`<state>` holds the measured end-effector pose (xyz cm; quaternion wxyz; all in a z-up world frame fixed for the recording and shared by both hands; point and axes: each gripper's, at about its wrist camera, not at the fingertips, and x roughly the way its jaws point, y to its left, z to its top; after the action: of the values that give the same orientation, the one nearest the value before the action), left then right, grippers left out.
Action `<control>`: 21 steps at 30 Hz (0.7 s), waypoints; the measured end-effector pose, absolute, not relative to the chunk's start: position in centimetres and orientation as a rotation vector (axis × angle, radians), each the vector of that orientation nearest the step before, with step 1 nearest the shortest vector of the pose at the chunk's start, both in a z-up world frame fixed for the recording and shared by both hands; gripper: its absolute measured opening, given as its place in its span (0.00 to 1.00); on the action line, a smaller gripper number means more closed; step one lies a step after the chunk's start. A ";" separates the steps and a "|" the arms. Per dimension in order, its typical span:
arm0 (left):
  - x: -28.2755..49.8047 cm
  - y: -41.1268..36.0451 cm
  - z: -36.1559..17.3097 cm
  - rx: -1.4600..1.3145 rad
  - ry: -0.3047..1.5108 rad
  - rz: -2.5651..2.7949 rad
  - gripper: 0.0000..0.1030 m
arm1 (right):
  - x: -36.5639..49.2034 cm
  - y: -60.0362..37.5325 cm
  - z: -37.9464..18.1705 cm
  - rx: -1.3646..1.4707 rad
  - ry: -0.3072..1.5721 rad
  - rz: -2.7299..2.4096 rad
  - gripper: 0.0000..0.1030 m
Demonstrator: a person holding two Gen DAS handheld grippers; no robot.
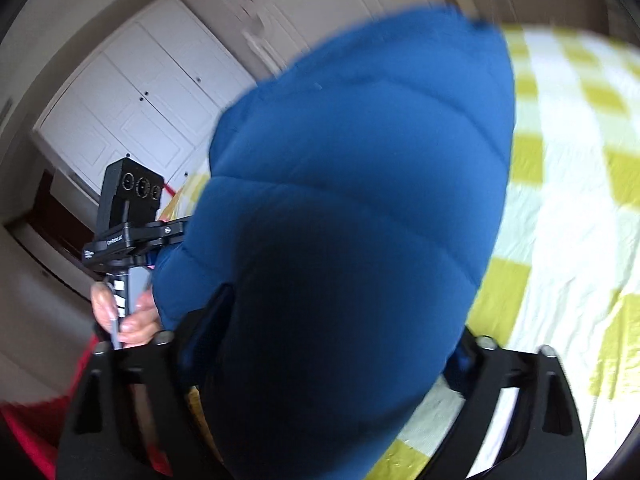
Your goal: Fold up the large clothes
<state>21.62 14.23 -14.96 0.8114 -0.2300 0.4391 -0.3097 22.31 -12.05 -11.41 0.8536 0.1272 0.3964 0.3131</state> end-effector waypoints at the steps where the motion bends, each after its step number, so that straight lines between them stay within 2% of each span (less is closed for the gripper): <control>1: 21.3 13.9 -14.2 -0.487 0.896 -0.664 0.55 | 21.9 -12.2 -10.8 0.238 0.789 0.639 0.77; 3: 21.1 12.8 -12.8 -0.477 0.839 -0.673 0.50 | 21.5 -13.1 -9.0 0.200 0.705 0.604 0.72; 7: 23.4 8.8 -9.3 -0.449 0.736 -0.709 0.50 | 22.5 -16.9 -5.0 0.143 0.601 0.537 0.69; 10: 28.2 4.3 -7.5 -0.447 0.696 -0.752 0.50 | 25.4 -21.2 -3.3 0.148 0.576 0.467 0.69; 13: 32.5 0.4 -8.1 -0.478 0.723 -0.760 0.50 | 29.3 -24.8 -3.6 0.149 0.613 0.408 0.69; 16: 38.3 -4.1 -12.3 -0.520 0.853 -0.703 0.51 | 33.9 -28.3 -7.3 0.186 0.760 0.300 0.70; 17: 39.1 -5.3 -13.7 -0.528 0.892 -0.676 0.58 | 35.0 -29.5 -9.3 0.231 0.828 0.272 0.72; 18: 39.6 -5.9 -15.1 -0.548 0.896 -0.661 0.70 | 35.1 -30.3 -10.2 0.277 0.832 0.278 0.80; 19: 39.5 -6.0 -15.8 -0.570 0.879 -0.669 0.73 | 34.7 -31.0 -10.4 0.299 0.821 0.272 0.86; 21: 39.1 -6.0 -15.8 -0.563 0.872 -0.680 0.75 | 33.4 -30.8 -9.7 0.284 0.831 0.245 0.89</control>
<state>39.07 -5.97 -15.80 0.8138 -0.2636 0.4084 -0.3186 33.43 -30.76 -9.68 0.8980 0.1371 0.4011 0.1182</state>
